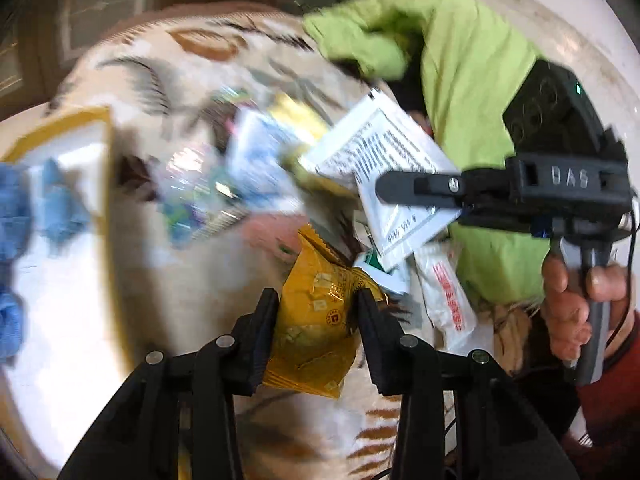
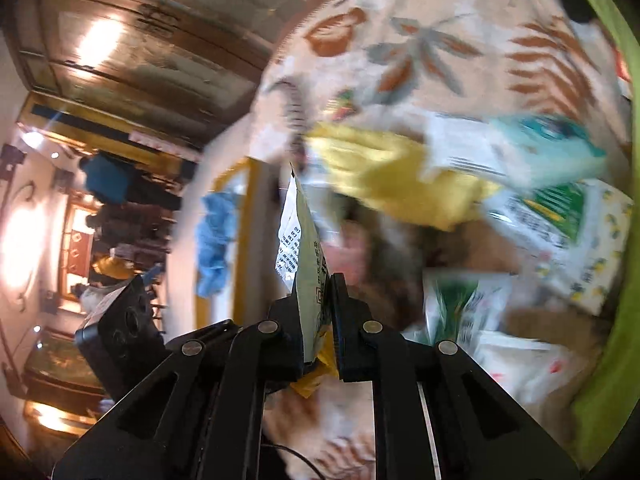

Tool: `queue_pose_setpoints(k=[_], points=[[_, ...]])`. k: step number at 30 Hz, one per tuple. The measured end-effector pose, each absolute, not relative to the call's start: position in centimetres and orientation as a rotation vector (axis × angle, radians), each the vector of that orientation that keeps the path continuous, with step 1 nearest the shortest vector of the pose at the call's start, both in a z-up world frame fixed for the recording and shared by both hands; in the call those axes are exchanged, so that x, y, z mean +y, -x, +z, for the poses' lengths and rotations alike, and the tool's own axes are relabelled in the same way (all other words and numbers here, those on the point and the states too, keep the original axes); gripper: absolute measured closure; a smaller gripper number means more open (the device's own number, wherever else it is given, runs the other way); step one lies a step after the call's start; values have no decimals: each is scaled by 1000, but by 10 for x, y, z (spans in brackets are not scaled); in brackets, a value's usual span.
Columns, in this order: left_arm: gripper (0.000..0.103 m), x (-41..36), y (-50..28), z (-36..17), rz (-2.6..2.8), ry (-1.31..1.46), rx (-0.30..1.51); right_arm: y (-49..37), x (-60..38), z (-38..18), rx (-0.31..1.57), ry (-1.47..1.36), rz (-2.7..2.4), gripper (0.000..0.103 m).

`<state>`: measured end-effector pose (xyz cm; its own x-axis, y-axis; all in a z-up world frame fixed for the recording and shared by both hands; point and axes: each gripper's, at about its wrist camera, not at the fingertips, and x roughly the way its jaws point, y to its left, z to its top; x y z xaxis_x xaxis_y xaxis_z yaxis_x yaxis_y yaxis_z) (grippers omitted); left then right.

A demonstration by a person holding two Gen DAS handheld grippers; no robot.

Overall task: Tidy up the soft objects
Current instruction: 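Place the yellow packet and white packet into the white box, open both grippers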

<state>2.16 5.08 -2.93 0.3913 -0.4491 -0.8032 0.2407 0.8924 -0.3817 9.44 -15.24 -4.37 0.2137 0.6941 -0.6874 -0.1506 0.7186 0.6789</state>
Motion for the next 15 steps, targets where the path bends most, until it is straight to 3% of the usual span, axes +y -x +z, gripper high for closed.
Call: queue_pose_setpoints(k=[6, 15], points=[[63, 120, -30, 3, -271, 242, 1001, -111, -83, -28, 1229, -527, 747, 93], [63, 215, -63, -23, -20, 311, 1048, -144, 56, -59, 1328, -433, 795, 93]])
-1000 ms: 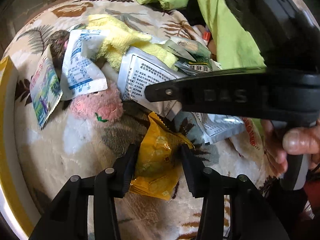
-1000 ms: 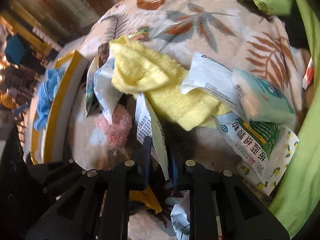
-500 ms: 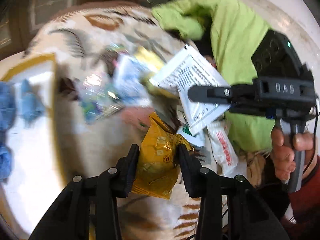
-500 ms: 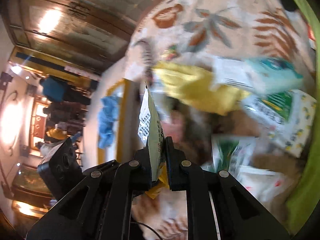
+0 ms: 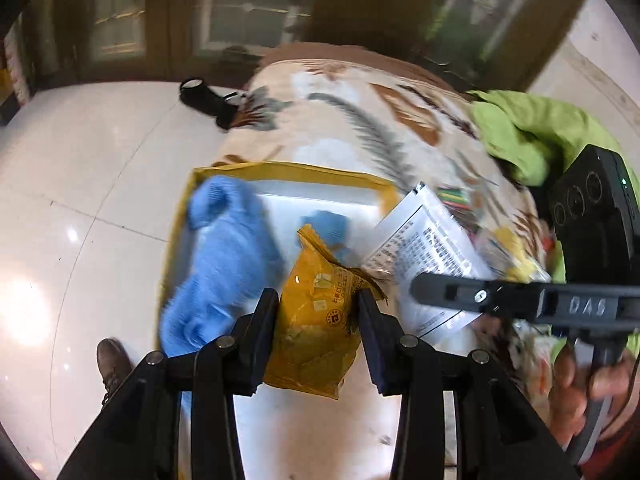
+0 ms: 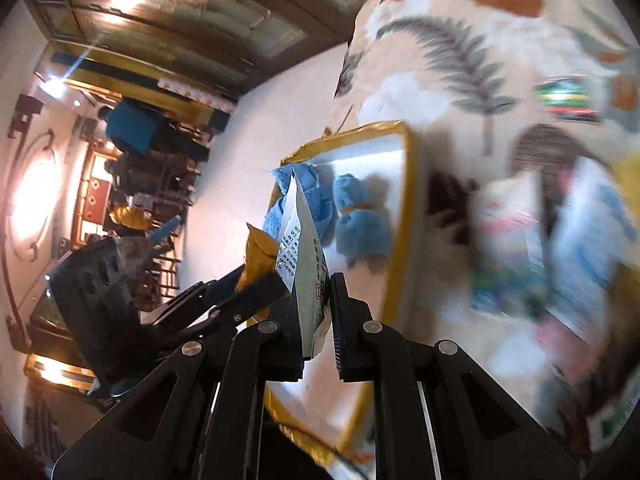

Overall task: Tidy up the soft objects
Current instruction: 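Place the yellow packet and white packet into the white box, open both grippers, then grasp the clear candy bag with the left gripper while the right gripper grasps a green-labelled packet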

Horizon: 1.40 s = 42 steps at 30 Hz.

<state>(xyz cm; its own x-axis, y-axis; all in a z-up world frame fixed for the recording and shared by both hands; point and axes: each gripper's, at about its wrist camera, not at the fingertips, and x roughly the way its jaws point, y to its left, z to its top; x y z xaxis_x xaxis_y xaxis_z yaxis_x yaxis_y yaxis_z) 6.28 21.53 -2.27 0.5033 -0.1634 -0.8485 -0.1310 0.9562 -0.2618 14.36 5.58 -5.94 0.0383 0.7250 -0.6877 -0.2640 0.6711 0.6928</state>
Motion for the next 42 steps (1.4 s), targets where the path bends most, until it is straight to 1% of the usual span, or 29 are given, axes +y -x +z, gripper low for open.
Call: queue_pose_setpoints(k=[6, 9, 11, 12, 13, 15, 16, 19, 22, 32, 37, 42], points=[[63, 229, -81, -43, 65, 304, 1057, -164, 104, -85, 1363, -339, 744, 93], [60, 234, -84, -46, 102, 318, 1030, -170, 115, -93, 1358, -282, 724, 92], [47, 237, -83, -43, 101, 324, 1016, -171, 114, -93, 1355, -254, 704, 91], [35, 237, -83, -41, 105, 321, 1013, -172, 113, -93, 1357, -238, 695, 86], [31, 238, -83, -41, 111, 322, 1010, -173, 108, -93, 1357, -219, 685, 77], [31, 241, -81, -37, 106, 354, 993, -172, 100, -87, 1332, -188, 669, 67], [31, 244, -78, -33, 100, 384, 979, -172, 98, -81, 1313, -186, 667, 67], [31, 246, -74, -25, 97, 411, 962, -168, 88, -64, 1274, -167, 653, 66], [31, 237, -66, -14, 91, 368, 945, -164, 75, -50, 1247, -188, 659, 66], [31, 184, -43, 1, -22, 325, 932, -125, -20, -20, 1191, -303, 634, 67], [31, 149, -39, 1, -83, 313, 950, -105, -71, -16, 1168, -353, 576, 66], [30, 115, -37, -4, -123, 295, 979, -86, -115, -23, 1167, -404, 523, 66]])
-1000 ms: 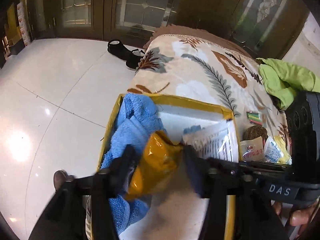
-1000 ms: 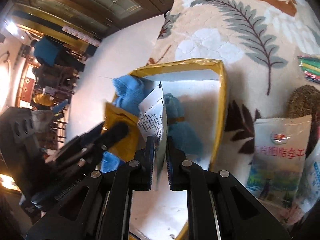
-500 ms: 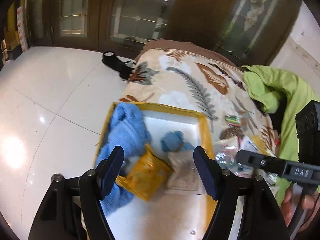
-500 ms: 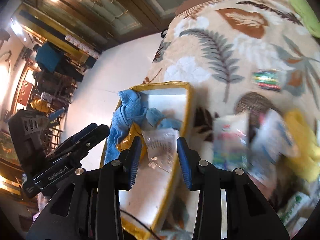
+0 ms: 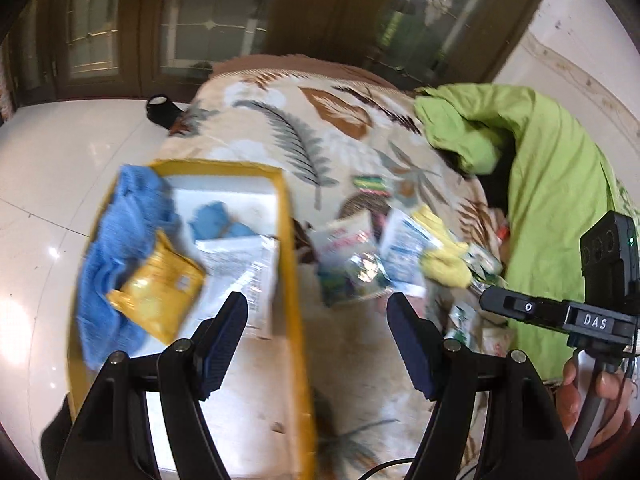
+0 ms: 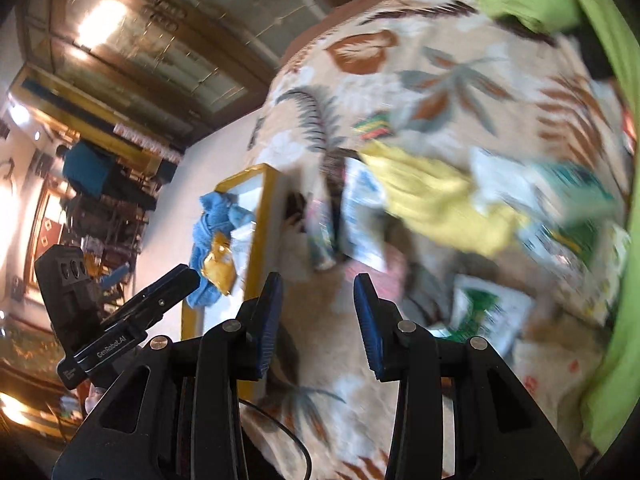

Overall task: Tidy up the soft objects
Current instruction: 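Grasp the clear candy bag with the left gripper while the right gripper grasps a green-labelled packet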

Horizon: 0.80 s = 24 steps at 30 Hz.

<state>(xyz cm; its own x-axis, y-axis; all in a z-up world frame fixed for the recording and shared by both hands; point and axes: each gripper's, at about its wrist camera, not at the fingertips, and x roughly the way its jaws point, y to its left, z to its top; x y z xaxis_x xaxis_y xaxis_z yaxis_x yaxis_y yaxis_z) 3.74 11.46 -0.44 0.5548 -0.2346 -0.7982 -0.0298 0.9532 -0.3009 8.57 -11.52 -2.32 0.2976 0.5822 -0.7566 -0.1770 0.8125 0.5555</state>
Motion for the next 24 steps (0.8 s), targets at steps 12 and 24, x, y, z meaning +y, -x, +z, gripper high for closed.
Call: queue_pose_setpoints(k=[12, 24], points=[[30, 65, -71, -33, -83, 230, 1045, -53, -177, -52, 1180, -528, 446, 64], [30, 65, -127, -61, 9, 285, 1143, -56, -183, -59, 1193, -552, 451, 64]])
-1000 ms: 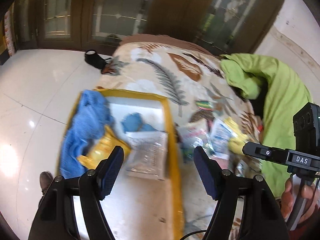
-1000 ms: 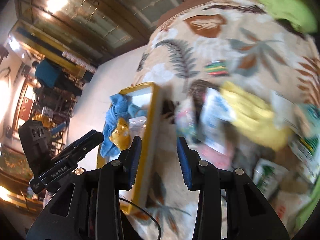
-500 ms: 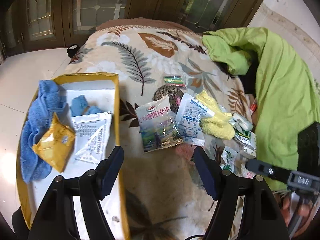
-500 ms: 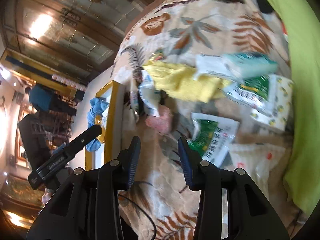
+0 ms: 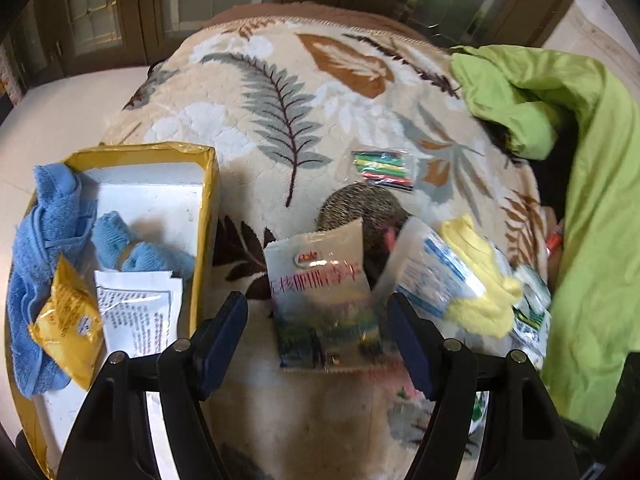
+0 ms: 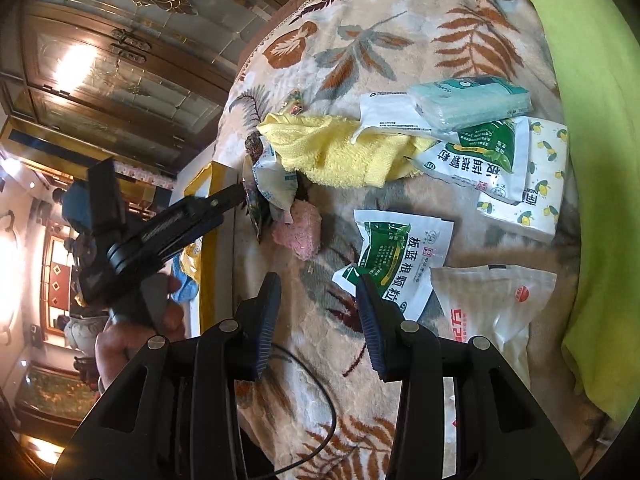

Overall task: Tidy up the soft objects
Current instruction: 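Grasp the clear candy bag with the left gripper while the right gripper grasps a green-labelled packet, then carry both packets into the white box and open both grippers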

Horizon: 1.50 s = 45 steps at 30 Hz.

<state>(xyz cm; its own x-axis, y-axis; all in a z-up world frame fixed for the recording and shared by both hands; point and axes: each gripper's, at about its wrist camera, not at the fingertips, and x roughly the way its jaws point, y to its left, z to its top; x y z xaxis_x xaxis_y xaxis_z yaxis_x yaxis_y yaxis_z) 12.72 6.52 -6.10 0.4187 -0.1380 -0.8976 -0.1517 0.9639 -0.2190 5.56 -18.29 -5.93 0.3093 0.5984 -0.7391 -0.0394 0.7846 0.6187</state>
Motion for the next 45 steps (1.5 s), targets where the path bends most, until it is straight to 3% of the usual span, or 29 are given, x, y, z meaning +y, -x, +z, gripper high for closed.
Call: queue_pose_setpoints(k=[11, 14, 17, 22, 26, 30, 32, 33, 34, 38, 39, 41, 42, 43, 45], points=[[31, 58, -147, -73, 100, 231, 1232, -62, -186, -68, 1226, -562, 410, 64], [31, 57, -148, -73, 116, 224, 1238, -63, -187, -69, 1238, -552, 361, 52], [31, 58, -150, -76, 113, 236, 1248, -67, -187, -69, 1231, -556, 312, 50], [23, 42, -159, -83, 111, 123, 1301, -87, -167, -82, 1320, -431, 199, 50], [23, 36, -161, -87, 131, 69, 1302, -90, -159, -91, 1341, -277, 95, 50], [22, 35, -164, -88, 119, 90, 1292, -93, -163, -98, 1328, -309, 80, 34], [24, 35, -164, -88, 103, 98, 1284, -94, -153, -97, 1327, -235, 91, 34], [41, 32, -164, -89, 89, 100, 1284, -93, -143, -97, 1321, -156, 124, 34], [50, 32, -164, -90, 85, 94, 1293, -90, -134, -98, 1307, -79, 150, 39], [62, 40, -152, -88, 53, 121, 1275, -74, -132, -97, 1238, -8, 182, 47], [65, 44, -149, -85, 46, 148, 1271, -72, -136, -95, 1236, -30, 200, 61], [73, 52, -143, -79, 36, 182, 1258, -68, -141, -87, 1222, -62, 241, 73], [85, 55, -140, -77, 32, 192, 1253, -66, -143, -81, 1218, -84, 263, 79], [90, 60, -137, -75, 33, 196, 1253, -66, -144, -78, 1214, -94, 275, 83], [90, 66, -131, -74, 30, 210, 1253, -65, -148, -73, 1205, -127, 298, 83]])
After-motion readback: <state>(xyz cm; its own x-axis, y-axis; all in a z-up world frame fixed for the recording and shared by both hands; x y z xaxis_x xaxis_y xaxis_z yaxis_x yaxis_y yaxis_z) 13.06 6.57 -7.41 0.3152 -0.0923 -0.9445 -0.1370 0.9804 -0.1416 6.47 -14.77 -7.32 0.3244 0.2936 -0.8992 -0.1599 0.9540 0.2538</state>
